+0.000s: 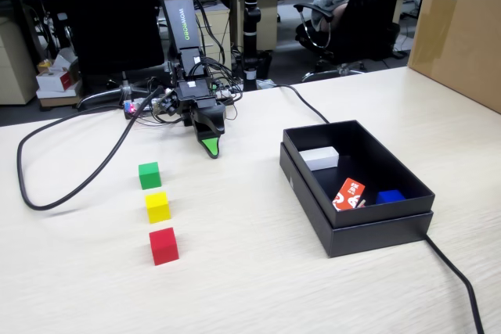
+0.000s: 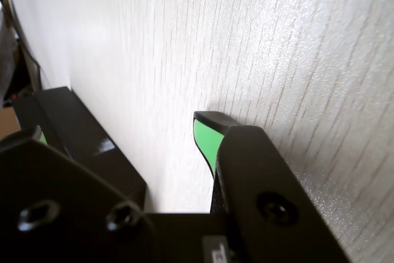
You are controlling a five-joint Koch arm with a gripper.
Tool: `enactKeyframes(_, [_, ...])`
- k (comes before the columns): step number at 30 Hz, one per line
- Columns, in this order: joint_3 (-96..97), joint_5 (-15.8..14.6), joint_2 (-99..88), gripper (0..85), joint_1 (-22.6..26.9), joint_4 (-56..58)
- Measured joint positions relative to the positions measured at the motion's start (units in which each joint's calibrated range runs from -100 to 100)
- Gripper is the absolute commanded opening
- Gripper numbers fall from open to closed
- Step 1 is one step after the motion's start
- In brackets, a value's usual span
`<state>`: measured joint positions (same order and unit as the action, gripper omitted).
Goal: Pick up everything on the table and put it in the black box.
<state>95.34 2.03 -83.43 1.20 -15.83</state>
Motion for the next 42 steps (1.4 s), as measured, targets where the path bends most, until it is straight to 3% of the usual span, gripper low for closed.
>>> enactKeyframes(17, [1.0,0.0,-5.8,48.8,0.0,1.9])
enactKeyframes(21, [-5.5,-0.2,-12.2,49.5,-0.7,16.3])
enactKeyframes(25, [-22.2,-2.0,-14.8,49.5,-2.1,45.1])
enactKeyframes(33, [-41.8,-1.7,-14.8,47.7,-6.1,71.7])
enactKeyframes(36, [-48.0,0.1,-14.8,47.3,-8.8,80.1])
enactKeyframes(39, [-51.0,2.9,-14.0,47.3,-11.7,81.6])
enactKeyframes(41, [-55.4,6.8,-7.8,47.3,-16.4,82.0])
enactKeyframes(42, [-55.6,7.0,-7.4,47.3,-16.6,82.0])
